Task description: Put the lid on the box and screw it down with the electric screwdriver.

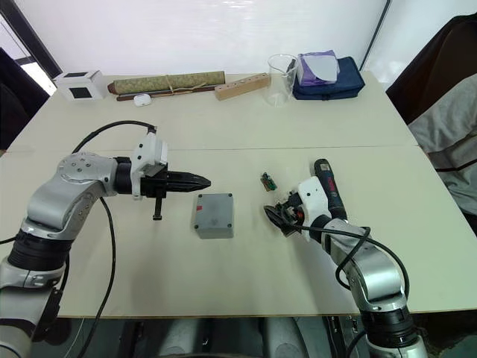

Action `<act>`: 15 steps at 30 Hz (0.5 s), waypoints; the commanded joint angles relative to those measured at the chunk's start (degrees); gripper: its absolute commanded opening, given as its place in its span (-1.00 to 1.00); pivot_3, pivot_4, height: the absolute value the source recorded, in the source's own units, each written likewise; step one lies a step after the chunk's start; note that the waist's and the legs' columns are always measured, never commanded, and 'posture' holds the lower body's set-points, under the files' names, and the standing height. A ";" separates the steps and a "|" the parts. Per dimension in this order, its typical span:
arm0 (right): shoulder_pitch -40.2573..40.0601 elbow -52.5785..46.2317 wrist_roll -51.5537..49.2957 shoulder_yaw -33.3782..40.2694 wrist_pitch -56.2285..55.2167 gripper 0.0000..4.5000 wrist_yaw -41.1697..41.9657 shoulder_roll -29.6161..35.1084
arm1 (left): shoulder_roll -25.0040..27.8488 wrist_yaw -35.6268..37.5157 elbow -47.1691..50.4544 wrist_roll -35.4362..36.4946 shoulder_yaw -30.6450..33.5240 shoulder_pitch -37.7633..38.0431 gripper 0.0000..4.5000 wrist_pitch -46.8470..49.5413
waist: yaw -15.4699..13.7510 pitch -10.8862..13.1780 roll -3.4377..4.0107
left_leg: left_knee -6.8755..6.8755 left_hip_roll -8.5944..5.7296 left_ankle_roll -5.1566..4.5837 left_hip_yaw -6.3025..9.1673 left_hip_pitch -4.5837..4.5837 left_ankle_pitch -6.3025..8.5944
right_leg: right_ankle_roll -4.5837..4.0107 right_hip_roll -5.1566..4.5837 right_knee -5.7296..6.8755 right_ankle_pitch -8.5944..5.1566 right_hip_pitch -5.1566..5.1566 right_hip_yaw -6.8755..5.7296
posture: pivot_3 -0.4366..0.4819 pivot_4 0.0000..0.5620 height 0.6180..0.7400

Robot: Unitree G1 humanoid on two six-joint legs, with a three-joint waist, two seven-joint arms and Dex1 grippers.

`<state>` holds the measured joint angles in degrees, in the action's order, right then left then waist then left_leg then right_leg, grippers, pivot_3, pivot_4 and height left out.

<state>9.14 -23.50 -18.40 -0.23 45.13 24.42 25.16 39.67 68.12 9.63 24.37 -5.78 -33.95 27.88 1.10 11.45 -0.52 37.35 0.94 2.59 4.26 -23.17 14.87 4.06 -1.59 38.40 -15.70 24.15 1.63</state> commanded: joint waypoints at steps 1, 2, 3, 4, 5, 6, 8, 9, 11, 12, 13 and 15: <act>0.64 -1.17 -0.15 0.12 -1.02 0.97 0.06 -0.20 | 0.11 -0.44 1.47 0.45 0.66 -0.15 -1.00 -0.43 | -0.04 0.00 0.00 | 0.00 0.00 0.00 0.00 0.00 0.00 | 0.00 0.00 0.00 0.00 0.00 0.00 | -0.05 -0.47 0.93; 0.60 -1.20 -0.12 0.08 -1.01 0.97 0.10 -0.13 | 0.13 -0.47 1.49 0.43 0.62 -0.08 -1.00 -0.47 | -0.04 0.00 0.00 | 0.00 0.00 0.00 0.00 0.00 0.00 | 0.00 0.01 0.00 0.00 0.00 0.00 | -0.05 -0.47 0.93; 0.53 -1.31 -0.14 0.09 -0.99 0.97 0.12 -0.11 | 0.16 -0.51 1.54 0.43 0.62 -0.01 -1.00 -0.48 | -0.04 0.00 0.00 | -0.01 0.00 0.00 0.00 0.00 0.00 | 0.00 0.01 0.00 0.00 0.00 0.00 | -0.05 -0.47 0.93; 0.43 -1.49 -0.25 0.16 -0.89 0.97 0.10 -0.14 | 0.18 -0.54 1.57 0.43 0.64 0.09 -1.00 -0.52 | -0.02 0.00 0.00 | -0.01 0.00 0.00 0.00 0.00 0.00 | 0.00 0.01 0.00 0.00 0.00 0.00 | -0.05 -0.47 0.93; 0.32 -1.69 -0.48 0.36 -0.61 0.97 0.02 -0.24 | 0.17 -0.60 1.56 0.40 0.64 0.13 -1.00 -0.56 | 0.01 0.00 0.00 | 0.00 0.00 0.00 0.00 0.00 0.00 | 0.00 0.00 0.00 0.00 0.00 0.00 | -0.05 -0.47 0.93; 0.21 -1.83 -0.71 0.67 -0.28 0.97 -0.17 -0.39 | 0.10 -0.67 1.50 0.38 0.60 0.10 -1.00 -0.57 | 0.01 0.00 0.00 | 0.00 0.00 0.00 0.00 0.00 0.00 | 0.00 0.00 0.01 0.00 0.00 0.00 | -0.05 -0.47 0.93; -0.20 -2.11 -0.93 1.00 -0.09 0.87 -0.22 -0.34 | -0.06 -0.85 1.41 0.31 0.50 0.04 -1.00 -0.65 | -0.02 0.00 0.00 | 0.00 0.00 0.00 0.00 0.00 0.00 | 0.00 0.01 0.01 0.00 0.00 0.00 | -0.05 -0.47 0.93; -0.46 -2.34 -1.21 1.28 0.19 0.77 -0.31 -0.43 | -0.15 -0.99 1.35 0.27 0.43 0.02 -1.00 -0.70 | -0.02 0.00 0.00 | 0.00 0.00 0.00 0.00 0.00 0.00 | 0.00 0.00 0.01 0.00 0.00 0.00 | -0.05 -0.47 0.93; -0.89 -2.94 -1.53 1.49 0.44 0.53 -0.44 -0.40 | -0.34 -1.19 1.27 0.15 0.27 0.04 -1.00 -0.84 | -0.05 0.00 0.00 | 0.00 0.00 0.00 0.00 0.00 0.00 | 0.00 0.00 0.01 0.00 0.00 0.00 | -0.05 -0.47 0.93; -1.03 -3.17 -1.57 1.47 0.55 0.40 -0.56 -0.37 | -0.43 -1.22 1.26 0.14 0.23 0.07 -1.00 -0.89 | -0.06 0.00 0.00 | 0.00 0.00 0.00 0.00 0.00 0.00 | 0.00 0.00 0.01 0.00 0.00 0.00 | -0.05 -0.47 0.93; -1.20 -3.39 -1.55 1.36 0.64 0.23 -0.68 -0.28 | -0.48 -1.22 1.29 0.14 0.23 0.17 -1.00 -0.96 | -0.04 0.00 0.00 | 0.00 0.00 0.00 0.00 0.00 0.00 | 0.00 0.00 0.01 0.00 0.00 0.00 | -0.05 -0.47 0.93; -1.51 -3.92 -1.81 1.31 0.76 -0.10 -0.79 -0.23 | -0.72 -1.39 0.93 -0.13 0.10 0.09 -1.00 -1.27 | 0.00 0.00 0.00 | 0.00 0.00 0.00 0.00 0.00 0.00 | 0.00 0.00 0.02 0.00 0.00 0.00 | -0.05 -0.47 0.93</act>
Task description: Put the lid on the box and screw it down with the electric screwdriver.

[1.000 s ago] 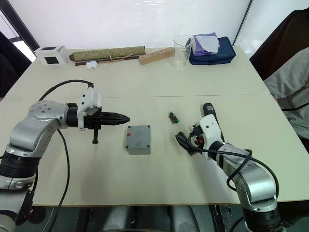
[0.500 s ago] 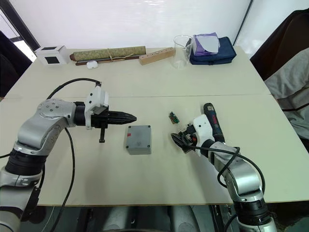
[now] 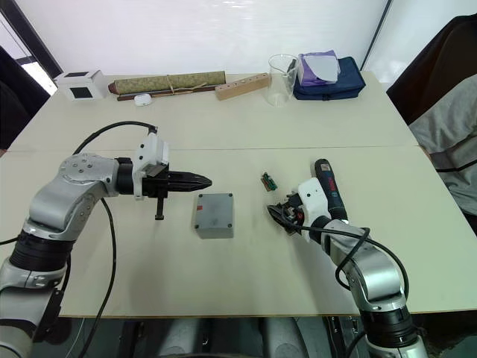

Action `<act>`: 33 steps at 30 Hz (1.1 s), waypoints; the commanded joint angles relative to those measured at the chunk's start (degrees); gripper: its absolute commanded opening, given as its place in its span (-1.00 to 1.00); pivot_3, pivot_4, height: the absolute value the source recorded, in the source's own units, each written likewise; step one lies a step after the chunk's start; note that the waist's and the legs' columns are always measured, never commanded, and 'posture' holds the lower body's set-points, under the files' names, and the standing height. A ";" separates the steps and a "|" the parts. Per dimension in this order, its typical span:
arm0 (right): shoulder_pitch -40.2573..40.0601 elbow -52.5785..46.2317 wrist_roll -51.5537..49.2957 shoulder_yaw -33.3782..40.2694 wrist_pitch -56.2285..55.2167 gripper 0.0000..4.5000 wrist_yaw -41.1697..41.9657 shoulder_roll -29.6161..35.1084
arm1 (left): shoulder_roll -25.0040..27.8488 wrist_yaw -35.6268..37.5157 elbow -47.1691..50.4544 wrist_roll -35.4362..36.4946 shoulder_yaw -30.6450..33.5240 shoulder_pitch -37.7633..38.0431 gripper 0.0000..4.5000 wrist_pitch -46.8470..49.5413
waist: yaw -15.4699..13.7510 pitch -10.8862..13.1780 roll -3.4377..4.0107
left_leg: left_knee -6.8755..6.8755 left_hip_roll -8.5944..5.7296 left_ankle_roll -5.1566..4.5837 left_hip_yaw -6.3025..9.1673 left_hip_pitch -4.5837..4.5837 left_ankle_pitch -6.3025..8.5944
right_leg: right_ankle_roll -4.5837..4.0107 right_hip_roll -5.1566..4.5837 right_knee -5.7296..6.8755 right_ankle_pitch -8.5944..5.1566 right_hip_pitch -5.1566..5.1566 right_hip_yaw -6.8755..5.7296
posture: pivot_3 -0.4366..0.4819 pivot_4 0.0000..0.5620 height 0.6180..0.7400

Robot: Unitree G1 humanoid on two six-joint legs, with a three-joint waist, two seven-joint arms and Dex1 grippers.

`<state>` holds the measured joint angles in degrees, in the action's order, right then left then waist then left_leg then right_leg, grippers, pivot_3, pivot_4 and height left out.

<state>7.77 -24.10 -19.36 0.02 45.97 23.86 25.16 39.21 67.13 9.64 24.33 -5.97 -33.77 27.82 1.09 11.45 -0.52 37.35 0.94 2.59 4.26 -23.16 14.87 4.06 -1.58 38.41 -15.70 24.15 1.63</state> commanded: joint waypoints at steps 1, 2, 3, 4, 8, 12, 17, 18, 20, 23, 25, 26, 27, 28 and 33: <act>-0.31 -3.59 -1.02 1.08 -0.07 -0.27 -0.28 -0.30 | -0.35 -0.51 0.76 -0.24 0.23 -0.12 -1.00 -1.39 | 0.01 0.00 0.00 | 0.00 0.00 0.00 0.00 0.00 0.00 | 0.00 0.00 0.01 0.00 0.00 0.00 | -0.05 -0.47 0.93; -0.39 -3.98 -1.23 1.19 0.10 -0.49 -0.38 -0.38 | -0.59 -0.74 0.53 -0.33 0.20 -0.24 -1.00 -1.45 | 0.00 0.00 0.00 | 0.00 0.00 0.00 0.00 0.00 0.00 | 0.00 0.00 0.01 0.00 0.00 0.00 | -0.05 -0.47 0.93; -0.42 -4.45 -1.40 1.27 0.32 -0.67 -0.40 -0.31 | -0.83 -0.90 0.44 -0.35 0.13 -0.32 -1.00 -1.45 | -0.02 0.00 0.00 | 0.00 0.00 0.00 0.00 0.00 0.00 | 0.00 0.00 0.01 0.00 0.00 0.00 | -0.05 -0.47 0.93; -0.41 -4.87 -1.64 1.35 0.58 -0.83 -0.42 -0.22 | -0.98 -0.98 0.47 -0.34 0.09 -0.34 -1.00 -1.43 | -0.02 0.00 0.00 | 0.00 0.00 0.00 0.00 0.00 0.00 | 0.00 0.00 0.01 0.00 0.00 0.00 | -0.05 -0.47 0.93; 0.12 -5.86 -2.57 1.06 2.03 -0.99 -0.07 0.24 | -1.43 -1.19 0.36 -0.40 -0.19 -0.37 -1.00 -1.64 | -0.01 0.00 0.00 | 0.01 0.00 0.00 0.00 0.00 0.00 | 0.00 0.00 0.02 0.00 0.00 0.00 | -0.05 -0.47 0.93; 0.49 -4.30 -1.88 0.35 2.79 -0.99 -0.84 0.00 | -1.73 -1.48 0.53 -0.35 -0.20 -0.32 -1.00 -1.54 | -0.02 0.00 0.00 | 0.02 0.00 0.00 0.00 0.00 0.00 | 0.00 0.00 0.02 0.00 0.00 0.00 | -0.05 -0.47 0.93; 0.61 -1.82 -0.48 -1.21 1.42 -0.99 -0.64 0.13 | -1.91 -1.84 0.81 -0.32 -0.20 -0.33 -1.00 -1.32 | 0.07 -0.01 -0.02 | 0.01 0.00 0.00 0.00 0.01 0.00 | 0.00 0.00 0.02 0.00 0.00 0.00 | -0.05 -0.47 0.93; 0.67 -1.66 -0.59 -1.12 1.27 -0.57 -0.60 -0.07 | -1.93 -1.89 0.91 -0.30 -0.19 -0.31 -1.00 -1.27 | 0.07 -0.01 -0.02 | 0.02 0.00 0.00 0.00 0.01 0.00 | 0.00 0.00 0.02 0.00 0.00 0.00 | -0.05 -0.47 0.93; 0.89 -1.50 -0.17 -1.48 0.89 -0.23 -0.44 0.22 | -1.94 -1.91 0.98 -0.30 -0.16 -0.30 -1.00 -1.25 | 0.02 -0.01 -0.02 | 0.02 0.00 0.00 0.00 0.01 0.00 | 0.00 0.00 0.03 0.00 0.00 0.00 | -0.05 -0.47 0.93; 1.12 -2.48 -0.35 -1.23 1.18 0.06 -0.48 0.40 | -1.79 -1.88 0.53 -0.45 -0.07 -0.47 -1.00 -1.42 | 0.01 -0.01 -0.01 | 0.02 0.00 0.00 0.00 0.01 0.00 | 0.00 0.00 0.03 0.00 0.00 0.00 | -0.05 -0.47 0.93; 1.15 -3.16 -0.69 -0.85 1.34 0.06 -0.48 0.34 | -1.72 -1.85 0.34 -0.47 -0.05 -0.50 -1.00 -1.48 | 0.01 -0.01 -0.01 | 0.02 0.00 0.00 0.00 0.01 0.00 | 0.00 0.00 0.03 0.00 0.00 0.00 | -0.05 -0.47 0.93; 1.19 -3.29 -0.67 -0.75 1.36 0.06 -0.59 0.31 | -1.71 -1.82 0.34 -0.46 -0.06 -0.46 -1.00 -1.50 | 0.01 -0.01 -0.02 | 0.02 0.00 0.00 0.00 0.01 0.00 | 0.00 0.00 0.03 0.00 -0.01 0.00 | -0.05 -0.47 0.93; 1.24 -3.45 -0.67 -0.70 1.40 0.06 -0.63 0.35 | -1.70 -1.77 0.28 -0.51 -0.10 -0.43 -1.00 -1.59 | 0.00 -0.01 -0.02 | 0.02 0.00 0.00 0.00 0.01 0.00 | 0.00 0.00 0.03 0.00 0.00 0.00 | -0.05 -0.47 0.93; 1.35 -3.69 -0.76 -0.57 1.35 0.06 -0.63 0.34 | -1.71 -1.74 0.18 -0.55 -0.13 -0.46 -1.00 -1.64 | 0.01 -0.01 -0.01 | 0.02 0.00 0.00 0.00 0.01 0.00 | 0.00 0.00 0.03 0.00 0.00 0.00 | -0.05 -0.47 0.93; 2.08 -4.55 -1.61 0.32 1.73 0.06 -0.94 -0.13 | -1.79 -1.68 0.17 -0.61 -0.17 -0.67 -1.00 -1.55 | 0.02 -0.01 -0.01 | 0.02 0.00 0.00 0.00 0.01 0.00 | 0.00 0.00 0.04 0.00 0.00 0.00 | -0.05 -0.47 0.93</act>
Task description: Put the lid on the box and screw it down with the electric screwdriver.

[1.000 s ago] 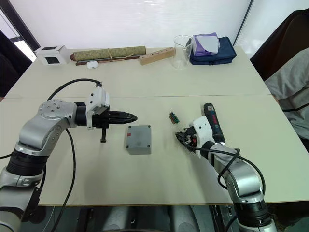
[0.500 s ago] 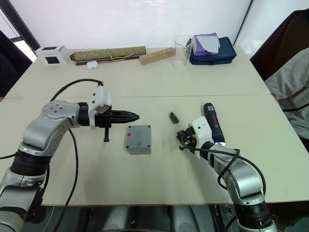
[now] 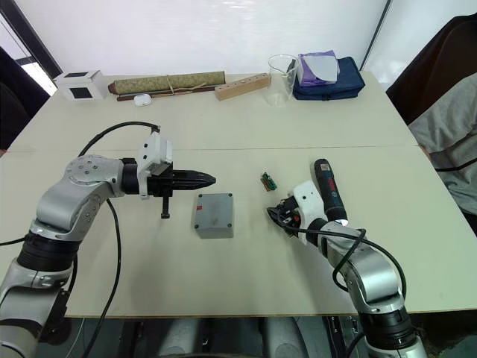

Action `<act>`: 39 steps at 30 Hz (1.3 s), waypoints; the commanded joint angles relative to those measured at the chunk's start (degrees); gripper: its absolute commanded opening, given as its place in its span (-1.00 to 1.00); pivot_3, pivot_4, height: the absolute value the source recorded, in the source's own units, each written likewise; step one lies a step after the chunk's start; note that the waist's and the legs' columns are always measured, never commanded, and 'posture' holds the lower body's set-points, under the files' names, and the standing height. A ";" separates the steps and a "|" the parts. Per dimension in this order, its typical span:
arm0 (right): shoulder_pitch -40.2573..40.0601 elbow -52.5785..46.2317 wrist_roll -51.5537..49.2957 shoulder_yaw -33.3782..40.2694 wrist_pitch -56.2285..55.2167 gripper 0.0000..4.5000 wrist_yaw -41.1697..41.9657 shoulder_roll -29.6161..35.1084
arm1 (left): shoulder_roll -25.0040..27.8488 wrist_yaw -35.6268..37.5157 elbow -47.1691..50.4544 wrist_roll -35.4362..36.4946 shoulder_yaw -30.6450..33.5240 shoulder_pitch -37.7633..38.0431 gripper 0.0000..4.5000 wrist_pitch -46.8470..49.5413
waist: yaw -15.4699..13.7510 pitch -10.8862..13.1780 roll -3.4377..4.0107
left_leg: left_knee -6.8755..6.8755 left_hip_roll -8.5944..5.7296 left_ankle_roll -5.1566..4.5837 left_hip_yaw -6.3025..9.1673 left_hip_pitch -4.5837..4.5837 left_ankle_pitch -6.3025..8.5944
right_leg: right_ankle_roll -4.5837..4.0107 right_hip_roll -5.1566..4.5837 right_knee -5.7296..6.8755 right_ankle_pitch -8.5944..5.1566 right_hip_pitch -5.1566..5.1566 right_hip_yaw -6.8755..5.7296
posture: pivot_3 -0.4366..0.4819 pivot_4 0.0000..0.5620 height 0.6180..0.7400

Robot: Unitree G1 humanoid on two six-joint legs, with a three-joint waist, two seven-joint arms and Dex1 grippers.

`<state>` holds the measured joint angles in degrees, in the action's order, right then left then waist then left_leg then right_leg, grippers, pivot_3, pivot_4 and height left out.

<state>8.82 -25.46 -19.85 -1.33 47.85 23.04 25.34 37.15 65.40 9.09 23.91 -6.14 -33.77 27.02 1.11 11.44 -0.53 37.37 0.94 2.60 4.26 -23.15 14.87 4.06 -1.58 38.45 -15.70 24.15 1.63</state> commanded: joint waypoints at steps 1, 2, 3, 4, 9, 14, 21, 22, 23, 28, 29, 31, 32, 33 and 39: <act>1.07 -3.46 -1.32 1.86 0.05 0.06 -0.18 -0.28 | 0.27 0.08 0.75 -0.18 0.01 -0.65 -1.00 -0.70 | -0.03 0.00 0.00 | 0.00 0.00 0.00 0.00 0.00 0.00 | 0.00 0.00 0.00 0.00 0.00 0.00 | -0.05 -0.47 0.93; 1.07 -3.65 -1.51 2.02 0.17 0.06 -0.28 -0.28 | 0.26 0.11 0.75 -0.19 0.02 -0.64 -1.00 -0.67 | -0.06 0.00 0.00 | 0.00 0.00 0.00 0.00 0.00 0.00 | 0.00 0.00 0.00 0.00 0.00 0.00 | -0.05 -0.47 0.93; 1.01 -3.88 -1.68 2.15 0.31 0.06 -0.36 -0.21 | 0.27 0.19 0.73 -0.22 0.01 -0.59 -1.00 -0.72 | -0.08 0.00 0.00 | 0.00 0.00 0.00 0.00 0.00 0.00 | 0.00 0.00 0.00 0.00 0.00 0.00 | -0.05 -0.47 0.93; 0.90 -4.06 -1.81 2.24 0.42 0.06 -0.41 -0.15 | 0.29 0.26 0.68 -0.26 0.00 -0.53 -1.00 -0.80 | -0.09 0.00 0.00 | 0.00 0.00 0.00 0.00 0.00 0.00 | 0.00 0.00 0.00 0.00 0.00 0.00 | -0.05 -0.47 0.93; -0.32 -4.02 -1.02 1.43 0.55 0.06 -0.45 0.80 | 0.10 0.46 0.17 -0.53 -0.01 -0.47 -1.00 -1.24 | -0.08 0.00 0.00 | 0.00 0.00 0.00 0.00 0.00 0.00 | 0.00 0.00 0.00 0.00 0.00 0.00 | -0.05 -0.47 0.93; -0.45 -3.80 -1.50 1.31 1.06 0.06 -0.04 1.10 | 0.00 0.52 0.16 -0.66 0.16 0.05 -1.00 -1.67 | -0.03 0.00 0.00 | 0.00 0.00 0.00 0.00 0.00 0.00 | 0.00 0.00 0.00 0.00 0.00 0.00 | -0.05 -0.47 0.93; 0.05 -3.54 -1.47 1.52 0.85 -0.88 0.49 1.30 | 0.05 0.39 -0.01 -0.81 0.43 0.86 -1.00 -2.55 | -0.06 0.00 0.00 | 0.00 0.00 0.00 0.00 0.00 0.00 | 0.00 0.00 0.00 0.00 0.00 0.00 | -0.05 -0.47 0.93; 0.10 -3.64 -1.52 1.62 0.89 -0.97 0.54 1.36 | 0.00 0.31 0.03 -0.80 0.46 1.01 -1.00 -2.64 | -0.04 0.00 0.00 | 0.00 0.00 0.00 0.00 0.00 0.00 | 0.00 0.00 0.00 0.00 0.00 0.00 | -0.05 -0.47 0.93; 0.21 -3.76 -1.59 1.74 1.00 -0.97 0.62 1.43 | -0.06 0.25 0.03 -0.83 0.43 1.10 -1.00 -2.74 | -0.03 0.00 0.00 | 0.00 0.00 0.00 0.00 0.00 0.00 | 0.00 -0.01 0.00 0.00 0.00 0.00 | -0.05 -0.47 0.93; 0.15 -4.41 -1.44 1.79 1.42 -0.97 0.56 1.90 | -0.33 -0.16 0.65 -0.71 0.44 1.50 -1.00 -2.57 | -0.08 0.00 0.00 | 0.01 0.00 0.00 0.00 0.00 0.00 | 0.00 -0.01 0.01 0.00 0.00 0.00 | -0.05 -0.47 0.93; 0.19 -4.43 -1.32 1.83 1.47 -0.97 0.51 2.02 | -0.40 -0.24 0.74 -0.65 0.43 1.51 -1.00 -2.46 | -0.08 0.00 0.00 | 0.02 0.00 0.00 0.00 0.00 0.00 | 0.00 -0.01 0.01 0.00 0.00 0.00 | -0.05 -0.47 0.93; 0.49 -4.88 -1.47 2.55 1.65 -0.97 0.13 1.94 | -0.37 -0.28 0.98 -0.62 0.42 1.68 -1.00 -2.44 | -0.09 0.00 0.00 | 0.02 0.00 0.00 0.00 0.00 0.00 | 0.00 -0.01 0.01 0.00 -0.01 0.00 | -0.05 -0.47 0.93; 0.75 -5.15 -1.66 3.17 1.67 -0.97 -0.08 1.90 | -0.34 -0.34 1.07 -0.61 0.41 1.74 -1.00 -2.40 | -0.08 0.00 0.00 | 0.02 0.00 0.00 0.00 0.00 0.00 | 0.00 -0.01 0.01 0.00 -0.01 0.00 | -0.05 -0.47 0.93; 1.01 -5.41 -1.96 3.78 1.79 -0.97 -0.20 1.89 | -0.29 -0.38 1.20 -0.55 0.43 1.80 -1.00 -2.31 | -0.08 0.00 0.00 | 0.02 0.00 0.00 0.00 0.00 0.00 | 0.00 -0.01 0.01 0.00 0.00 0.00 | -0.05 -0.47 0.93; 3.38 -7.51 -5.20 7.17 5.18 -0.97 0.31 2.49 | 0.13 -0.77 2.39 -0.12 0.87 2.49 -1.00 -1.74 | -0.05 0.00 0.00 | 0.02 0.00 0.00 0.01 0.00 0.00 | 0.00 0.00 0.01 0.00 -0.01 0.00 | -0.05 -0.47 0.93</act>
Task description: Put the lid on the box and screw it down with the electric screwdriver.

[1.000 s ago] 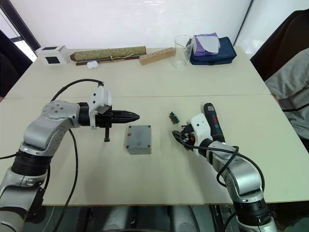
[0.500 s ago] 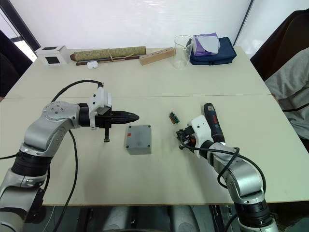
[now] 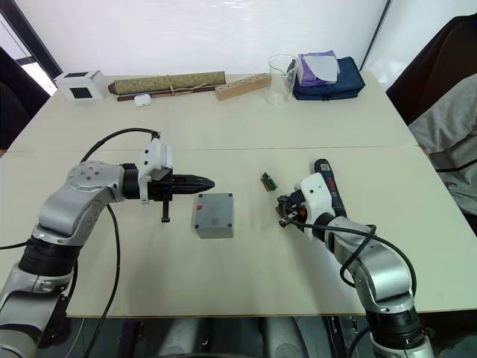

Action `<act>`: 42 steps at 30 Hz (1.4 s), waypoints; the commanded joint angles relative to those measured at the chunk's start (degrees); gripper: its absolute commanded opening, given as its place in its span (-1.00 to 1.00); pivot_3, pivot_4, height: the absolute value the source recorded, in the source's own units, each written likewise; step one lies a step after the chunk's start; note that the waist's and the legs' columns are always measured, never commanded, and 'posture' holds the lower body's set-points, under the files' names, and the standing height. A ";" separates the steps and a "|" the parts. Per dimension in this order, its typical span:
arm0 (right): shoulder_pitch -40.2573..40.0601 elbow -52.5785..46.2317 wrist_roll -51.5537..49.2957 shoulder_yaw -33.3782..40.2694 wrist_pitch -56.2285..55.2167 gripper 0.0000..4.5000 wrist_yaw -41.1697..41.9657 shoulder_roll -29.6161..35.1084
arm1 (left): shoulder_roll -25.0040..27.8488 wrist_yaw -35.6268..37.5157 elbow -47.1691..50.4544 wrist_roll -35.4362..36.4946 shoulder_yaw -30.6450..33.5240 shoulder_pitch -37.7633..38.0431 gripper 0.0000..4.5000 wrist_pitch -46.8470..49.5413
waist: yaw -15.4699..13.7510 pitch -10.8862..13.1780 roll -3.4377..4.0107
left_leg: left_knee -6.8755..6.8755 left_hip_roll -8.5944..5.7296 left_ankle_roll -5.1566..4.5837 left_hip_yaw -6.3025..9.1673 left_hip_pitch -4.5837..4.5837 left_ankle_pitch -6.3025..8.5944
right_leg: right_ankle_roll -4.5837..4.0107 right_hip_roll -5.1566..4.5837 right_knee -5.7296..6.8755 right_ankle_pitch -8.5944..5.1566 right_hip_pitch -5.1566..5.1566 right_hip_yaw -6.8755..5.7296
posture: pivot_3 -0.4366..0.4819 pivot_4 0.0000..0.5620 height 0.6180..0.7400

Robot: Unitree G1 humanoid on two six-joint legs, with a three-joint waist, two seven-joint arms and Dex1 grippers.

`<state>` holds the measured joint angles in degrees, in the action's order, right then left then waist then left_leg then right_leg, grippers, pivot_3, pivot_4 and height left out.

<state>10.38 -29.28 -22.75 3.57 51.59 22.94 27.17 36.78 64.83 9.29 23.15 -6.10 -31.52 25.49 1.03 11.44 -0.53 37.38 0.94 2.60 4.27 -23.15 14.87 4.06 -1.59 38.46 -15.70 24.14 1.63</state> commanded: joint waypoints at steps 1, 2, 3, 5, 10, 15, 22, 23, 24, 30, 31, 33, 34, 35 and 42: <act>2.33 -3.98 -2.68 2.47 2.07 -0.97 0.52 0.93 | 0.60 -0.24 2.34 0.73 0.95 0.31 -1.00 -0.12 | 0.05 0.00 0.00 | 0.00 0.00 0.00 0.00 0.00 0.00 | 0.00 0.00 0.00 0.00 0.00 0.00 | -0.05 -0.47 0.93; 3.20 -4.41 -3.36 2.63 3.16 -0.97 0.52 1.05 | 0.81 -0.28 2.48 0.84 1.19 0.42 -1.00 0.02 | 0.03 0.00 0.00 | 0.00 0.00 0.00 0.00 0.00 0.00 | 0.00 0.00 0.00 0.00 0.00 0.00 | -0.05 -0.47 0.93; 3.74 -4.66 -3.83 2.75 3.91 -0.97 0.51 1.13 | 0.92 -0.32 2.55 0.90 1.31 0.45 -1.00 0.13 | 0.05 0.00 0.00 | 0.00 0.00 0.00 0.00 0.00 0.00 | 0.00 0.00 0.00 0.00 0.00 0.00 | -0.05 -0.47 0.93; 5.28 -5.15 -4.85 2.58 5.44 -0.97 0.67 1.45 | 1.20 -0.47 2.56 0.80 1.46 0.52 -1.00 0.22 | 0.12 0.00 0.00 | 0.00 0.00 0.00 0.00 0.00 0.00 | 0.00 0.00 0.01 0.00 0.00 0.00 | -0.05 -0.47 0.93; 17.11 -6.47 -9.94 -4.30 10.91 -0.97 4.07 0.51 | 3.37 -0.14 2.97 1.71 3.44 1.49 -1.00 0.79 | 0.93 0.01 0.02 | 0.02 0.01 0.00 -0.03 0.04 0.00 | 0.00 0.02 0.07 0.00 0.03 0.04 | -0.05 -0.47 0.93; 22.01 -1.70 -9.38 -10.00 10.73 -0.97 5.14 -1.35 | 4.86 -0.15 2.56 1.85 3.89 2.27 -1.00 0.43 | 1.09 -0.01 -0.02 | -0.01 -0.01 -0.01 0.07 0.01 0.00 | -0.02 -0.02 0.11 0.00 0.02 -0.04 | -0.05 -0.47 0.93; 23.47 4.82 -5.91 -15.52 6.67 -0.97 6.64 -1.96 | 5.64 -1.26 4.33 2.56 4.91 3.48 -1.00 1.38 | 1.24 -0.01 -0.02 | 0.03 -0.04 -0.01 0.04 -0.02 0.00 | -0.01 -0.06 0.09 0.00 0.02 -0.03 | -0.05 -0.47 0.93; 23.49 5.39 -5.58 -15.76 6.16 -0.97 6.75 -2.08 | 5.73 -1.34 4.50 2.63 5.02 3.63 -1.00 1.52 | 1.30 -0.01 -0.02 | 0.03 -0.04 -0.01 0.04 -0.01 0.00 | -0.01 -0.06 0.09 0.00 0.02 -0.03 | -0.05 -0.47 0.93; 23.49 6.20 -5.10 -16.04 5.51 -0.97 6.69 -2.32 | 5.78 -1.39 4.59 2.63 5.06 3.75 -1.00 1.55 | 1.34 -0.01 -0.02 | 0.02 -0.03 -0.01 0.04 -0.01 0.00 | -0.01 -0.06 0.10 0.00 0.02 -0.03 | -0.05 -0.47 0.93; 22.88 7.78 -3.21 -17.57 3.43 -0.97 7.54 -2.53 | 5.44 -1.79 4.63 2.39 4.71 3.60 -1.00 1.53 | 1.43 -0.01 -0.02 | 0.02 -0.02 -0.01 0.05 0.00 0.00 | -0.01 -0.04 0.12 0.00 0.04 -0.03 | -0.05 -0.47 0.93; 23.10 7.58 -3.45 -17.32 3.61 -0.97 7.61 -2.87 | 5.35 -1.88 4.65 2.38 4.66 3.57 -1.00 1.53 | 1.43 -0.01 -0.02 | 0.02 -0.02 -0.01 0.05 0.00 0.00 | -0.01 -0.04 0.12 0.00 0.04 -0.03 | -0.05 -0.47 0.93; 23.57 7.44 -3.65 -16.94 3.87 -0.97 7.61 -3.32 | 5.23 -2.03 4.69 2.39 4.57 3.55 -1.00 1.55 | 1.43 -0.01 -0.02 | 0.02 -0.02 -0.01 0.05 0.00 0.00 | -0.01 -0.04 0.12 0.00 0.04 -0.03 | -0.05 -0.47 0.93; 23.71 7.42 -3.61 -16.86 3.90 -0.97 7.63 -3.41 | 5.20 -2.08 4.75 2.40 4.54 3.59 -1.00 1.55 | 1.43 -0.01 -0.02 | 0.02 -0.02 -0.01 0.05 0.00 0.00 | -0.01 -0.04 0.12 0.00 0.04 -0.03 | -0.05 -0.47 0.93; 24.04 7.41 -3.53 -16.84 3.89 -0.97 7.63 -3.48 | 5.18 -2.09 4.77 2.46 4.53 3.59 -1.00 1.59 | 1.43 -0.01 -0.02 | 0.02 -0.02 -0.01 0.05 0.00 0.00 | -0.01 -0.04 0.12 0.00 0.04 -0.03 | -0.05 -0.47 0.93; 24.78 6.33 -3.73 -16.90 4.77 -0.97 7.97 -3.54 | 5.04 -2.33 4.92 2.52 4.52 3.73 -1.00 1.59 | 1.43 -0.01 -0.02 | 0.02 -0.02 -0.01 0.06 0.00 0.00 | -0.01 -0.03 0.12 0.00 0.04 -0.04 | -0.05 -0.47 0.93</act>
<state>34.23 -20.65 -26.07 -14.17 56.59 30.63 23.72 41.68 62.74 12.17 24.49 -3.03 -27.53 27.20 2.46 11.42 -0.55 37.40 0.92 2.59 4.32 -23.16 14.86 4.05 -1.62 38.58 -15.70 24.19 1.60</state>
